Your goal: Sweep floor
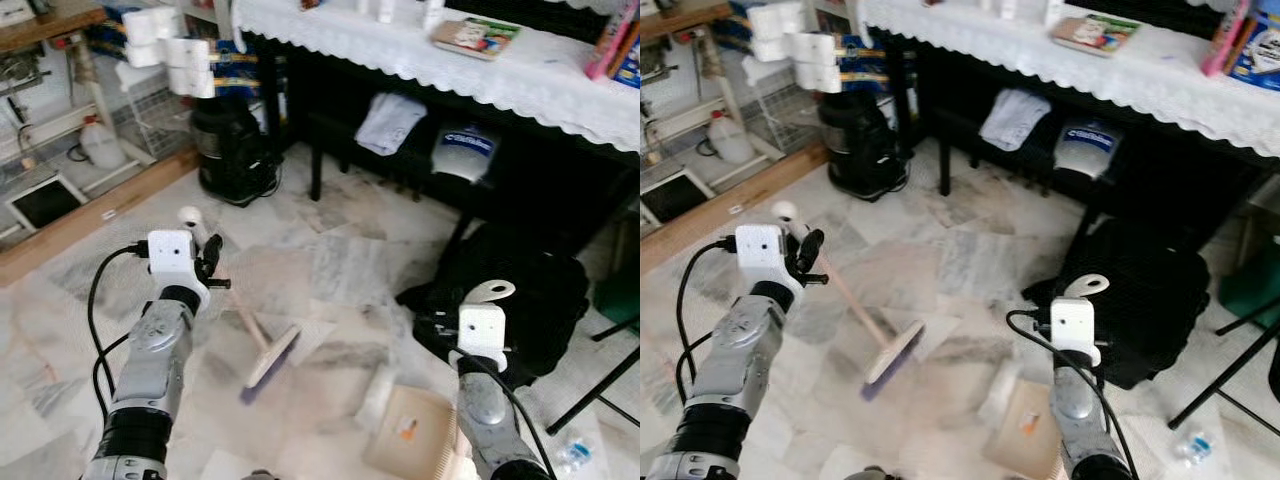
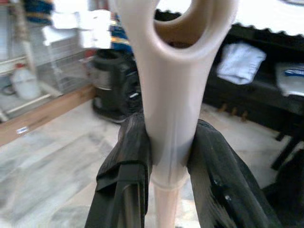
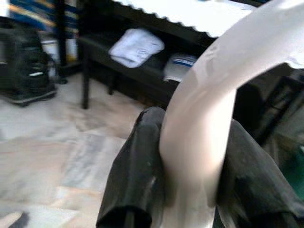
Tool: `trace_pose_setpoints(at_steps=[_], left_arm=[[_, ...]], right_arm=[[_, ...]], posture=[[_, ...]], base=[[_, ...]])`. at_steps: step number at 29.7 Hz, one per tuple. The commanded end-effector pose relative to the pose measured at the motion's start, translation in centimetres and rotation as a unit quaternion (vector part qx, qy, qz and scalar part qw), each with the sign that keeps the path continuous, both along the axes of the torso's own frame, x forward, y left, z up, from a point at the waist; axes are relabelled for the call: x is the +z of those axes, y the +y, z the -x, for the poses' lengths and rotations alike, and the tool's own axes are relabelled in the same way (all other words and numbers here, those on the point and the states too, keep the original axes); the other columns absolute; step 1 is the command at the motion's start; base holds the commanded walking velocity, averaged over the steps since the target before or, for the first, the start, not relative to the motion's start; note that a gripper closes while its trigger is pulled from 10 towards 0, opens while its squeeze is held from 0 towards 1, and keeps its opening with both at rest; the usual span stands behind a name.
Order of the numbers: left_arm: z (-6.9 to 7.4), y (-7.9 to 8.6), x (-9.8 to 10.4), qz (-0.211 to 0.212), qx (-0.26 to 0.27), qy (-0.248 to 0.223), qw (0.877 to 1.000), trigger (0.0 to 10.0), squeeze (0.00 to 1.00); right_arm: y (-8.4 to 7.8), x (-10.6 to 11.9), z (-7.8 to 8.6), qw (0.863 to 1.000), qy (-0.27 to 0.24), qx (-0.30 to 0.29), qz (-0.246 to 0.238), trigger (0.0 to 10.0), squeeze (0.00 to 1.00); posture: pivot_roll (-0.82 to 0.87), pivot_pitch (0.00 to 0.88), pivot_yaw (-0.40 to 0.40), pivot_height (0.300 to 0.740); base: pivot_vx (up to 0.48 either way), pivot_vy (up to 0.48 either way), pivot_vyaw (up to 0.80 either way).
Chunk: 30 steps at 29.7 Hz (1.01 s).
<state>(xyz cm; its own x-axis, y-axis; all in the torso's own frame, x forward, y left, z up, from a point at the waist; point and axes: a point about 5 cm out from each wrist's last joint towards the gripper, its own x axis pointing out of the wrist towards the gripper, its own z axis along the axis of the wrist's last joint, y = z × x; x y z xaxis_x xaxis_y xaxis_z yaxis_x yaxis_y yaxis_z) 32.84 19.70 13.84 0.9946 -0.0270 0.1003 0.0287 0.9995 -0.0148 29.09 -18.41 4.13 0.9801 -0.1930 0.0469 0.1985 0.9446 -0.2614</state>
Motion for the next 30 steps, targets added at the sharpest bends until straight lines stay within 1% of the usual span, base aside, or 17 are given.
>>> trace_pose_setpoints(at_steps=[1, 11, 23, 30], left_arm=[[-0.11, 0.03, 0.79, -0.011, 0.001, -0.020, 1.000, 10.0, 0.00], [-0.07, -0.27, 0.68, -0.015, -0.007, -0.019, 1.000, 10.0, 0.00], [0.07, -0.34, 0.61, -0.014, -0.009, -0.019, 1.000, 10.0, 0.00], [0.11, -0.28, 0.54, -0.016, -0.005, -0.020, 1.000, 10.0, 0.00]], right_arm=[[-0.19, 0.17, -0.14, 1.000, -0.002, -0.004, -0.003, 10.0, 0.00], [-0.21, 0.02, -0.14, 1.000, 0.004, -0.008, -0.010, 10.0, 0.00], [-0.23, -0.13, -0.13, 1.000, 0.010, -0.006, -0.011, 10.0, 0.00], [-0.10, 0.00, -0.21, 1.000, 0.007, -0.002, -0.008, 10.0, 0.00]], posture=[[0.05, 0.110, 0.035, 0.740], [0.05, 0.112, 0.036, 0.740], [0.05, 0.114, 0.034, 0.740], [0.05, 0.109, 0.033, 0.740]], base=[[0.000, 0.296, 0.00], [0.000, 0.026, 0.00], [0.000, 0.000, -0.77], [0.000, 0.000, 0.00]])
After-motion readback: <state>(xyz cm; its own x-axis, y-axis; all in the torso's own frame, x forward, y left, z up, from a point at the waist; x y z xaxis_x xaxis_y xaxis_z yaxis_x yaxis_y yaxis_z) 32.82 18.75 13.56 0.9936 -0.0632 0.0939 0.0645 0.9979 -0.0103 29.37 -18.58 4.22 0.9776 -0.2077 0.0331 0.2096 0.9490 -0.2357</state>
